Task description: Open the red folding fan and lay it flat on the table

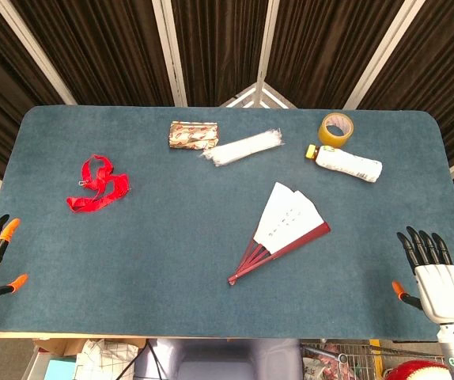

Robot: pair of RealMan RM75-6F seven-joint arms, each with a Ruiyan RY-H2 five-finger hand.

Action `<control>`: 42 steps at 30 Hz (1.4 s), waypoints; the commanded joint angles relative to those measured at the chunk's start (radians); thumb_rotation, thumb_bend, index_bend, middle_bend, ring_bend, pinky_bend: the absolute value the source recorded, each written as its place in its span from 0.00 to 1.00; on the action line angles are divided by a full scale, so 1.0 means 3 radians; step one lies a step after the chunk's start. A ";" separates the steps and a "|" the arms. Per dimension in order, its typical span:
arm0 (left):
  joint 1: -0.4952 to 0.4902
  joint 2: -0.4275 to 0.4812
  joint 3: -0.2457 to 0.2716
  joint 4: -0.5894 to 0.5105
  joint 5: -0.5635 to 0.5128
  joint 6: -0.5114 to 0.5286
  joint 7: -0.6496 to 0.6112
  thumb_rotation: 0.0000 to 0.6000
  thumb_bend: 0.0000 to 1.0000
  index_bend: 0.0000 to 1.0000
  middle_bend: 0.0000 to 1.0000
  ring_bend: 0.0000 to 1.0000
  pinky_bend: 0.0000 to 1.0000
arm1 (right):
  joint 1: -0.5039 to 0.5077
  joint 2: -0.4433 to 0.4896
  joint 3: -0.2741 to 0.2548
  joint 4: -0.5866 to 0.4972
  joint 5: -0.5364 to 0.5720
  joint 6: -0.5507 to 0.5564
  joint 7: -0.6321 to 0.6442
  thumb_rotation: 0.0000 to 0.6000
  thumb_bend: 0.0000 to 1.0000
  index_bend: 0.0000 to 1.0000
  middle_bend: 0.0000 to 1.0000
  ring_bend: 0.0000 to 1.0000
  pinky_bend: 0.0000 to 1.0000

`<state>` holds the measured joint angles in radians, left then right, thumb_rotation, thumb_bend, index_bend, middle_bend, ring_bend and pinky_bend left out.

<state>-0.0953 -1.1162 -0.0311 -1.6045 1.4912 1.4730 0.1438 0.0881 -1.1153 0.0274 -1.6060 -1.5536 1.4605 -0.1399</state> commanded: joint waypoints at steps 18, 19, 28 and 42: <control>0.0002 0.0003 -0.0010 -0.0035 -0.0046 -0.0017 0.0007 1.00 0.00 0.00 0.00 0.00 0.00 | 0.0122 -0.0215 -0.0042 0.0195 -0.0549 0.0197 0.0032 1.00 0.28 0.01 0.00 0.00 0.00; 0.0002 0.0003 -0.0012 -0.0036 -0.0042 -0.0012 0.0004 1.00 0.00 0.00 0.00 0.00 0.00 | 0.0150 -0.0263 -0.0043 0.0202 -0.0606 0.0198 0.0027 1.00 0.28 0.02 0.00 0.00 0.00; 0.0008 -0.0003 -0.0010 -0.0030 -0.0031 0.0003 -0.0015 1.00 0.00 0.00 0.00 0.00 0.00 | 0.0349 -0.0888 -0.0023 0.0412 -0.0743 0.0016 -0.0111 1.00 0.28 0.28 0.05 0.00 0.00; -0.0017 0.0011 -0.0008 -0.0039 -0.0047 -0.0063 -0.0070 1.00 0.00 0.00 0.00 0.00 0.00 | 0.0620 -0.1671 0.0055 0.0921 -0.0576 -0.0378 -0.0260 1.00 0.28 0.38 0.10 0.00 0.00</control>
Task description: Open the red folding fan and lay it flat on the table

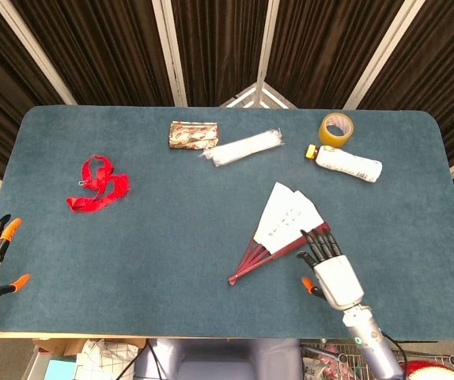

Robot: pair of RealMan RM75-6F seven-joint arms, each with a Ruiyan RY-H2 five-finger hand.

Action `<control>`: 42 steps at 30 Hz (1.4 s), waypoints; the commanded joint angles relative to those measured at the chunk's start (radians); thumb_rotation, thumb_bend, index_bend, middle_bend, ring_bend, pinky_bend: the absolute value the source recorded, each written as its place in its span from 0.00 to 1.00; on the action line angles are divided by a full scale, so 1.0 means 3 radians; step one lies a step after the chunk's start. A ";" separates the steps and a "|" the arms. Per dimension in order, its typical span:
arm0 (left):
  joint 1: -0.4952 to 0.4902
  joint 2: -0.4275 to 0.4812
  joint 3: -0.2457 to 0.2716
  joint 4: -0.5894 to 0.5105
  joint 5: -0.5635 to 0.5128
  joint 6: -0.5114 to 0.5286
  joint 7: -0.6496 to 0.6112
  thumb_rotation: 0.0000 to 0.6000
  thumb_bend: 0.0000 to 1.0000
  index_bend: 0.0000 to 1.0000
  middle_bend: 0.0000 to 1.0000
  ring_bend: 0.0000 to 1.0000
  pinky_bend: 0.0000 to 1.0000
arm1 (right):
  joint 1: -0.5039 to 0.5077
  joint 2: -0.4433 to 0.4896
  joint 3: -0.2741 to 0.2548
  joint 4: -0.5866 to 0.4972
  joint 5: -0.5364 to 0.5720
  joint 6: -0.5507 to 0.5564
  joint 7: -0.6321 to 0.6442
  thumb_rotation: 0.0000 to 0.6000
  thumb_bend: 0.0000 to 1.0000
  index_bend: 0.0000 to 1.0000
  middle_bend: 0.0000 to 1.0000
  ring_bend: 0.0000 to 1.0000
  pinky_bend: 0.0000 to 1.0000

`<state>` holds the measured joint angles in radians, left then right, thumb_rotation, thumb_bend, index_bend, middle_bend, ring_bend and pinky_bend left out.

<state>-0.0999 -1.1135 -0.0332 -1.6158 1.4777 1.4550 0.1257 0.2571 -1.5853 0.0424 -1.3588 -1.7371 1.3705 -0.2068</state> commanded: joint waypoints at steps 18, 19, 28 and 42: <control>-0.0012 0.0011 -0.0034 -0.0017 -0.0120 -0.0064 -0.0049 1.00 0.00 0.00 0.00 0.00 0.00 | 0.0213 -0.0724 0.0015 0.0642 0.0215 -0.0263 0.0077 1.00 0.28 0.44 0.11 0.00 0.00; -0.0012 0.0011 -0.0036 -0.0019 -0.0128 -0.0068 -0.0051 1.00 0.00 0.00 0.00 0.00 0.00 | 0.0220 -0.0750 0.0018 0.0669 0.0220 -0.0261 0.0084 1.00 0.28 0.44 0.11 0.00 0.00; -0.0019 0.0014 -0.0049 -0.0027 -0.0165 -0.0086 -0.0056 1.00 0.00 0.00 0.00 0.00 0.00 | 0.0291 -0.0947 0.0061 0.0869 0.0272 -0.0254 0.0146 1.00 0.28 0.44 0.11 0.00 0.00; -0.0027 0.0006 -0.0056 -0.0021 -0.0176 -0.0093 -0.0062 1.00 0.00 0.00 0.00 0.00 0.00 | 0.0385 -0.1129 0.0090 0.1022 0.0346 -0.0273 0.0186 1.00 0.28 0.48 0.13 0.01 0.00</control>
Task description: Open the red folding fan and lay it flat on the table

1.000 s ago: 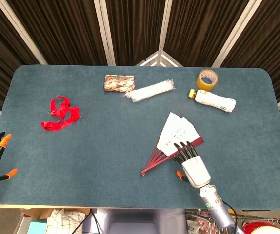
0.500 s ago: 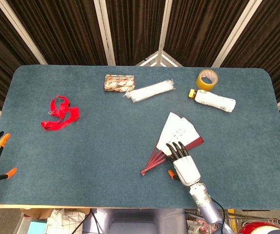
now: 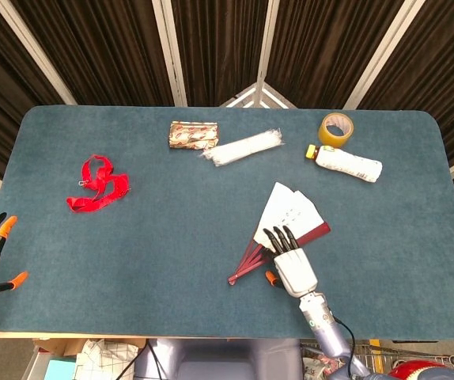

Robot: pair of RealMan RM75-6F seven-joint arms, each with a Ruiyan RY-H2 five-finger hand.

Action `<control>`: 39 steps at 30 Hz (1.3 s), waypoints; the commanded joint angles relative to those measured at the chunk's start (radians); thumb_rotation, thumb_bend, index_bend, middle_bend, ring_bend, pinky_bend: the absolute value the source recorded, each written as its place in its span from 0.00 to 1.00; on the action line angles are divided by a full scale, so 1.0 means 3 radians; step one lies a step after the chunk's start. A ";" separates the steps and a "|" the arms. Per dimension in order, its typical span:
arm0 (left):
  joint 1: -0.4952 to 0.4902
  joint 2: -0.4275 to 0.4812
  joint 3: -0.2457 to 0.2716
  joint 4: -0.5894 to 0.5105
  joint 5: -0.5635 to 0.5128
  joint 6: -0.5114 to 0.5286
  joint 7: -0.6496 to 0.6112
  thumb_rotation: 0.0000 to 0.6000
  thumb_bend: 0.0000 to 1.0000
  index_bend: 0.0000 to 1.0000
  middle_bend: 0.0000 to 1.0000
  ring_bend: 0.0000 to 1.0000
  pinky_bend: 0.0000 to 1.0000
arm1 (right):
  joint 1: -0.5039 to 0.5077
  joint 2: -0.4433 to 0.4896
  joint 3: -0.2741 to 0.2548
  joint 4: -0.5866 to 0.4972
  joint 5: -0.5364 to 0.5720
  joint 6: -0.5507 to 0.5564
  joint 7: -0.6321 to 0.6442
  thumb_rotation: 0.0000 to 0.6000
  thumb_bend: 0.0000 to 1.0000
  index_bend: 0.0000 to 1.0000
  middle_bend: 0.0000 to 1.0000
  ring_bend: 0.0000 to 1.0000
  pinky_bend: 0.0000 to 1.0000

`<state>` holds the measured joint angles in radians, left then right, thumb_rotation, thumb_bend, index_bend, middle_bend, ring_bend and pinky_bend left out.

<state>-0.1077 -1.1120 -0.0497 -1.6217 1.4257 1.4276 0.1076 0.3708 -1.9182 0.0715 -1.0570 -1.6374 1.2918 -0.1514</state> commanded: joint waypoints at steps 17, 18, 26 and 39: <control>-0.0004 0.0000 -0.0003 -0.0002 -0.0015 -0.0008 -0.0009 1.00 0.00 0.00 0.00 0.00 0.00 | 0.0059 -0.0020 0.0006 -0.0082 0.0027 0.0067 0.0082 1.00 0.43 0.68 0.21 0.05 0.00; -0.0004 0.0000 -0.0003 -0.0003 -0.0016 -0.0009 -0.0008 1.00 0.00 0.00 0.00 0.00 0.00 | 0.0072 0.0012 0.0033 -0.0145 0.0027 0.0085 0.0081 1.00 0.44 0.68 0.21 0.05 0.00; -0.0007 0.0001 -0.0007 -0.0034 -0.0025 -0.0004 0.0045 1.00 0.00 0.00 0.00 0.00 0.00 | 0.0269 0.0639 0.0527 -0.1316 0.0325 -0.0065 -0.0400 1.00 0.44 0.68 0.21 0.05 0.00; -0.0162 0.0111 -0.0186 -0.0262 -0.0098 -0.0060 0.0168 1.00 0.02 0.00 0.00 0.00 0.00 | 0.0589 0.1279 0.1251 -0.2612 0.1418 -0.0416 -0.1229 1.00 0.44 0.71 0.22 0.05 0.00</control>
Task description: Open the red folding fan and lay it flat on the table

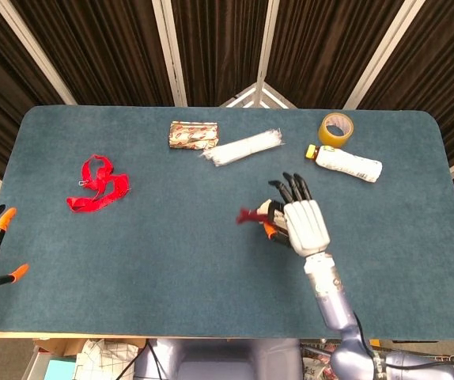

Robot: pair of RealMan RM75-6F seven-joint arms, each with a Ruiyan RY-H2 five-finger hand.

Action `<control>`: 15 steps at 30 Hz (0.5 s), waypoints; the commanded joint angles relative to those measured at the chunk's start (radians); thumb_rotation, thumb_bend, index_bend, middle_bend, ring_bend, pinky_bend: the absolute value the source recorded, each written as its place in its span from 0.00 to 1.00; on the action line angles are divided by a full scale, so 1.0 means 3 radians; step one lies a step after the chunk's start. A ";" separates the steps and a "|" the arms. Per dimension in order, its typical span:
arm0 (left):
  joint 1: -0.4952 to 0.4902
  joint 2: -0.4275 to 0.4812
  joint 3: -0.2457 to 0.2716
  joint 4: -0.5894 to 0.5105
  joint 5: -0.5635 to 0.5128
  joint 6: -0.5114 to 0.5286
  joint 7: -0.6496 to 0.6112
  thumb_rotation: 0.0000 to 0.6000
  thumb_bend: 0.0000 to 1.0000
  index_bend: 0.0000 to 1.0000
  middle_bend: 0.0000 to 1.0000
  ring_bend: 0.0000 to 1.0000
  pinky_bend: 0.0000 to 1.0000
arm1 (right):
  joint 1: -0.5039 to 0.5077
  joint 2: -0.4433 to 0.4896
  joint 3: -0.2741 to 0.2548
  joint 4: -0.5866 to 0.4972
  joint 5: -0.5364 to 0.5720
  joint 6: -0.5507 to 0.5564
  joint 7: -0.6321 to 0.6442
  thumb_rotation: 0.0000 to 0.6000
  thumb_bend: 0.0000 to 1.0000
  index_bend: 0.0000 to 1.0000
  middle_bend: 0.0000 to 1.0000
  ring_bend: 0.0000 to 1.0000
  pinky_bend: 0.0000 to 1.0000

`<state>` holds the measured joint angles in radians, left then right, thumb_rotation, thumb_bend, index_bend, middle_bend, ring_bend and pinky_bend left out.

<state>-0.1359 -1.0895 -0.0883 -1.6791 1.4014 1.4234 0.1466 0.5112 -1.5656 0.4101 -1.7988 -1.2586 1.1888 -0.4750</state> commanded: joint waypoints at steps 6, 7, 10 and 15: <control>-0.0440 0.0057 -0.0340 -0.0375 -0.0207 -0.0342 0.0289 1.00 0.11 0.00 0.00 0.00 0.00 | 0.0327 0.0137 0.0293 -0.0361 0.0509 -0.0036 -0.0316 1.00 0.44 0.72 0.22 0.06 0.00; -0.0506 0.0039 -0.0388 -0.0405 -0.0258 -0.0395 0.0331 1.00 0.12 0.00 0.00 0.00 0.00 | 0.0354 0.0139 0.0303 -0.0388 0.0544 -0.0025 -0.0337 1.00 0.44 0.72 0.23 0.06 0.00; -0.0725 -0.0040 -0.0534 -0.0483 -0.0461 -0.0569 0.0507 1.00 0.16 0.03 0.00 0.00 0.00 | 0.0438 0.0172 0.0296 -0.0438 0.0601 -0.0013 -0.0427 1.00 0.44 0.74 0.23 0.06 0.00; -0.1001 -0.0166 -0.0684 -0.0533 -0.0754 -0.0759 0.0754 1.00 0.18 0.07 0.00 0.00 0.00 | 0.0555 0.0220 0.0281 -0.0423 0.0663 -0.0058 -0.0452 1.00 0.44 0.74 0.23 0.06 0.00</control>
<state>-0.4094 -1.1217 -0.2730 -1.8280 1.2025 1.2196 0.3479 0.6736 -1.5031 0.4952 -1.9275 -1.0635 1.1748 -0.6117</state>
